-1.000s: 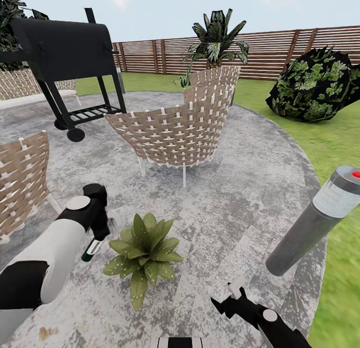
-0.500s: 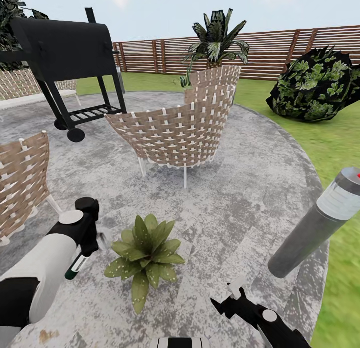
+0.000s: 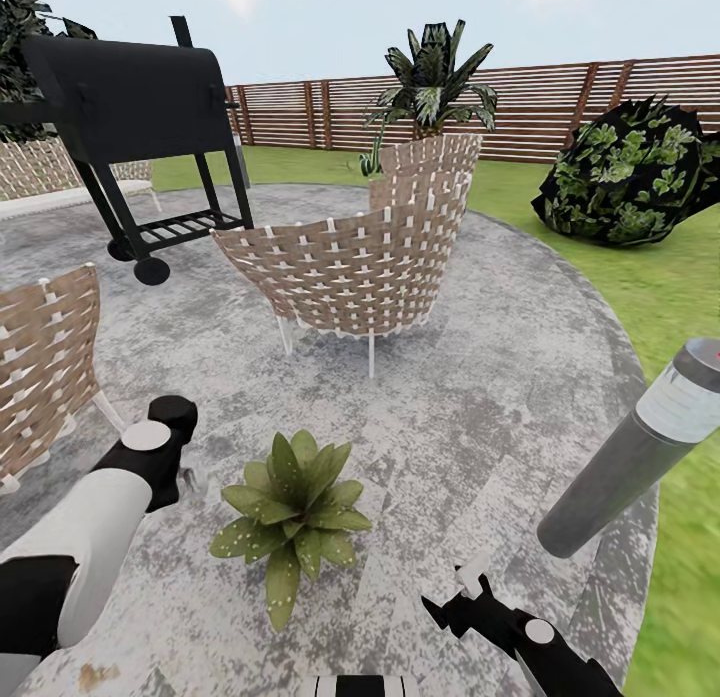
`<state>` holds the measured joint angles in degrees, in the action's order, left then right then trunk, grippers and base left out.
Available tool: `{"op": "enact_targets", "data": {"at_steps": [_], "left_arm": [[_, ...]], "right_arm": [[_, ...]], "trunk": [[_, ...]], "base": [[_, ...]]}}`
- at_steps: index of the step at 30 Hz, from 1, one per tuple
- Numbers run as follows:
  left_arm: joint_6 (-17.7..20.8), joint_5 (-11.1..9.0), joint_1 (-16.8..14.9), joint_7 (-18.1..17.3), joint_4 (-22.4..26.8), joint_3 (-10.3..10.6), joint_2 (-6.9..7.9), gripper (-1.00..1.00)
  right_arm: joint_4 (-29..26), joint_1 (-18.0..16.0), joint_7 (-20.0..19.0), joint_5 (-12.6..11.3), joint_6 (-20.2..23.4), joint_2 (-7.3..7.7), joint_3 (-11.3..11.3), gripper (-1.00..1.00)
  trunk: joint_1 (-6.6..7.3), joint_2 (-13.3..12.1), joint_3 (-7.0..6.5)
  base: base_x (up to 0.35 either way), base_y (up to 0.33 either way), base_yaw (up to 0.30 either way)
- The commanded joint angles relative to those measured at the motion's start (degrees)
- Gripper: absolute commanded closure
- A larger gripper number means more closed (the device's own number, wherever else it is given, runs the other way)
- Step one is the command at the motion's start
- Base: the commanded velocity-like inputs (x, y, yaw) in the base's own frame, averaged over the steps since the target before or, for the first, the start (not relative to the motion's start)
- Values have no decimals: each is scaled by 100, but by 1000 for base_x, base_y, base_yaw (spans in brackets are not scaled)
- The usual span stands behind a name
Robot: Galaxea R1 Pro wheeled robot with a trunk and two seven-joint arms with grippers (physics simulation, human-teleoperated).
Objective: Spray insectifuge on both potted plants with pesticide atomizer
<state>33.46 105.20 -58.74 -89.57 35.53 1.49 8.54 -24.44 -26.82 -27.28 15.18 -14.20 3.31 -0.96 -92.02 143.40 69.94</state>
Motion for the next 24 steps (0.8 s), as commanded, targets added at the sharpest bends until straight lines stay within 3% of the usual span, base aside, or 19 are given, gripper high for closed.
{"op": "enact_targets", "data": {"at_steps": [1, 7, 11, 20, 23, 24], "left_arm": [[63, 27, -1, -43, 5, 1, -14, 100], [370, 27, -106, -43, 15, 1, -65, 100], [516, 35, -154, -43, 15, 23, -6, 100], [536, 5, 314, -43, -6, -31, 34, 100], [539, -13, 200, -43, 30, -31, 5, 100], [550, -26, -139, -43, 324, -28, -111, 100]], "right_arm": [[0, -1, 3, 35, -30, 3, -8, -100], [0, -3, 3, 29, -30, 3, -5, -100], [0, -4, 3, 29, -30, 3, -9, -100], [-5, -1, 3, 28, -30, 3, -10, -100], [-7, -4, 3, 28, -30, 3, -10, -100], [-8, -3, 3, 28, -30, 3, -10, -100]], "trunk": [[1, 2, 4], [1, 2, 4], [1, 2, 4], [1, 2, 4], [1, 2, 4], [1, 2, 4]], "base": [[0, 0, 0], [0, 0, 0], [0, 0, 0], [0, 0, 0], [0, 0, 0], [0, 0, 0]]}}
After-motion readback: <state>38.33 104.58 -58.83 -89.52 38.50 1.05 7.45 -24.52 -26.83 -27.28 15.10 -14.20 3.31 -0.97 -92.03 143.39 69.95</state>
